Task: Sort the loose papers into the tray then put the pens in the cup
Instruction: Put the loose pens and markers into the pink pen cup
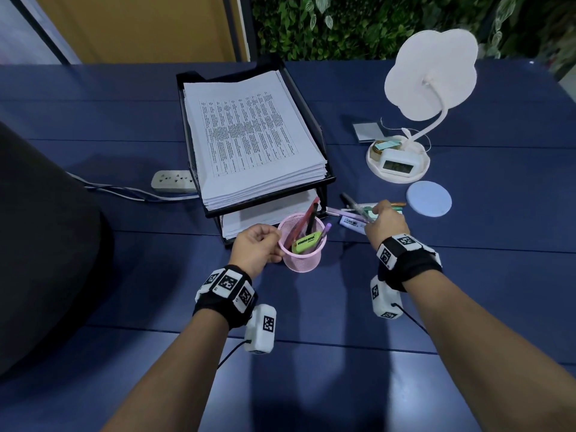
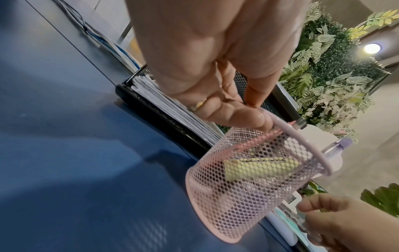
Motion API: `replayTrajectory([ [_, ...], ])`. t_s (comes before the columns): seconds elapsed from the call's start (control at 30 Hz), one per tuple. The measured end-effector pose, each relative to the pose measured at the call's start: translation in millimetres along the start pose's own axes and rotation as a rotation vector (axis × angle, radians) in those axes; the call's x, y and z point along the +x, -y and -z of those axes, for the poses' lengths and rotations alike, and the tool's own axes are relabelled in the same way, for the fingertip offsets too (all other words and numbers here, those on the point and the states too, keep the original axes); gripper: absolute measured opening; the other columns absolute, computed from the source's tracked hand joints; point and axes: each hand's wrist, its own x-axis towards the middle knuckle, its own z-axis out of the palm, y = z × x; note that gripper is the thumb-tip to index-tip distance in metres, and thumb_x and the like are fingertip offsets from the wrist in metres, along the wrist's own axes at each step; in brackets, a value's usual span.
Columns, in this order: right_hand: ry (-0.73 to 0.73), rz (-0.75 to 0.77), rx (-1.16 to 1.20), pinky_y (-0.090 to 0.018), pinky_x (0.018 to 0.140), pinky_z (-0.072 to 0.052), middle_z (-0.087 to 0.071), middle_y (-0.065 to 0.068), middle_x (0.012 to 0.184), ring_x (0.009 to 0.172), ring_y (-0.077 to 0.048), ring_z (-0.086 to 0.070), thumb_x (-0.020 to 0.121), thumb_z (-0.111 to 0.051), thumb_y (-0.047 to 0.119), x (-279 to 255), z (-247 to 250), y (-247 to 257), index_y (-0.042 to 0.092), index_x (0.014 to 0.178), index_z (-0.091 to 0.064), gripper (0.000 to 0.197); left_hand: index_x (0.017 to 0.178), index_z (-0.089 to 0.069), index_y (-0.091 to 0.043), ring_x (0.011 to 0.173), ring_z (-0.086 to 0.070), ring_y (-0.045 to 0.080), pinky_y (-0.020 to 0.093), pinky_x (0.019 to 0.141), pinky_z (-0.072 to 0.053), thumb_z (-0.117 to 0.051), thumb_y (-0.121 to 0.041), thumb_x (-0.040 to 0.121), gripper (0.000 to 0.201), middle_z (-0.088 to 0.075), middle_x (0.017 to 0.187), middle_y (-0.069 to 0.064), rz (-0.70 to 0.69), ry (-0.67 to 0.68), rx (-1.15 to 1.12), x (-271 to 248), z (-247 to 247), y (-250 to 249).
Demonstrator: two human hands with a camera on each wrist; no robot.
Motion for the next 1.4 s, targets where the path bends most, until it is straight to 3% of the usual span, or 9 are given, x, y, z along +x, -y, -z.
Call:
replayTrajectory([
  [0.13, -0.059, -0.097, 0.253, -0.035, 0.082, -0.047, -0.061, -0.022, 0.11, 0.105, -0.037, -0.057, 0.088, -0.051, 0.009, -2.9, 5.7, -4.6, 0.007, 0.116, -0.054, 0.028, 0.081, -0.059, -0.006, 0.04, -0.056, 0.008, 0.017, 0.042, -0.049, -0.056, -0.002, 0.092, 0.012, -0.058, 0.059, 0.01, -0.005, 0.001, -0.001, -0.5, -0.5, 0.3],
  [0.43, -0.443, 0.132, 0.916, -0.012, 0.072, -0.048, -0.059, 0.008, 0.078, 0.068, 0.004, -0.056, 0.088, -0.061, 0.012, -10.7, 45.2, 9.2, 0.009, 0.099, -0.064, 0.011, 0.083, -0.058, -0.006, 0.04, -0.056, 0.007, 0.017, 0.043, -0.049, -0.056, -0.003, 0.092, 0.01, -0.058, 0.063, 0.011, -0.002, -0.004, 0.007, 0.4, -0.6, 2.6],
  [0.57, -0.494, 0.238, 1.083, -0.03, 0.071, -0.054, -0.062, 0.003, 0.079, 0.07, -0.01, -0.058, 0.089, -0.059, 0.013, -17.2, 67.1, 25.5, 0.028, 0.086, -0.062, 0.015, 0.083, -0.058, -0.006, 0.04, -0.057, 0.007, 0.017, 0.043, -0.049, -0.056, -0.003, 0.092, 0.01, -0.058, 0.063, 0.011, -0.009, -0.003, 0.009, -0.6, -1.5, 2.3],
  [0.67, -0.448, 0.322, 1.126, -0.025, 0.066, -0.053, -0.063, 0.003, 0.075, 0.066, -0.01, -0.058, 0.09, -0.057, 0.009, -23.9, 71.5, 37.8, 0.025, 0.086, -0.062, 0.018, 0.082, -0.058, -0.006, 0.04, -0.057, 0.007, 0.017, 0.043, -0.049, -0.057, -0.003, 0.092, 0.011, -0.058, 0.063, 0.011, -0.008, 0.001, 0.0, -2.0, -3.4, 1.6],
  [0.77, -0.369, 0.387, 1.119, -0.024, 0.066, -0.054, -0.063, 0.012, 0.071, 0.065, -0.008, -0.058, 0.091, -0.057, 0.005, -31.2, 62.9, 46.1, 0.021, 0.086, -0.061, 0.018, 0.081, -0.058, -0.006, 0.04, -0.057, 0.008, 0.018, 0.042, -0.05, -0.056, -0.003, 0.093, 0.012, -0.058, 0.061, 0.011, -0.003, 0.011, -0.006, -3.2, -6.3, 0.7],
  [0.87, -0.285, 0.393, 1.072, -0.032, 0.071, -0.055, -0.061, 0.0, 0.076, 0.069, -0.016, -0.059, 0.09, -0.059, 0.007, -36.6, 48.3, 49.7, 0.022, 0.088, -0.061, 0.016, 0.079, -0.058, -0.007, 0.039, -0.058, 0.008, 0.018, 0.042, -0.05, -0.056, -0.002, 0.093, 0.014, -0.059, 0.057, 0.008, 0.003, 0.014, -0.019, -3.8, -7.6, 0.5],
  [0.97, -0.17, 0.409, 0.972, -0.038, 0.076, -0.055, -0.063, 0.0, 0.077, 0.073, -0.02, -0.061, 0.087, -0.062, 0.008, -41.0, 33.7, 52.0, 0.027, 0.086, -0.062, 0.019, 0.078, -0.058, -0.007, 0.04, -0.059, 0.009, 0.018, 0.042, -0.05, -0.056, -0.003, 0.092, 0.016, -0.062, 0.053, 0.003, 0.005, 0.026, -0.03, -4.6, -7.6, 0.0],
  [1.23, 0.054, 0.436, 0.679, -0.008, 0.069, -0.045, -0.065, 0.006, 0.078, 0.066, 0.006, -0.057, 0.086, -0.065, 0.012, -49.9, 14.4, 46.6, 0.015, 0.09, -0.071, 0.007, 0.078, -0.057, -0.008, 0.041, -0.059, 0.009, 0.018, 0.042, -0.05, -0.056, -0.003, 0.093, 0.016, -0.061, 0.061, 0.007, 0.001, 0.036, -0.042, -6.0, -6.9, -0.2],
  [1.4, -0.093, 0.283, 0.539, -0.029, 0.084, -0.047, -0.07, -0.009, 0.091, 0.089, -0.023, -0.064, 0.091, -0.055, 0.01, -31.0, 14.3, 29.5, 0.004, 0.098, -0.07, 0.017, 0.078, -0.058, -0.008, 0.041, -0.059, 0.008, 0.017, 0.043, -0.05, -0.056, -0.003, 0.093, 0.016, -0.061, 0.065, 0.009, -0.001, 0.033, -0.031, -5.6, -6.9, -0.7],
])
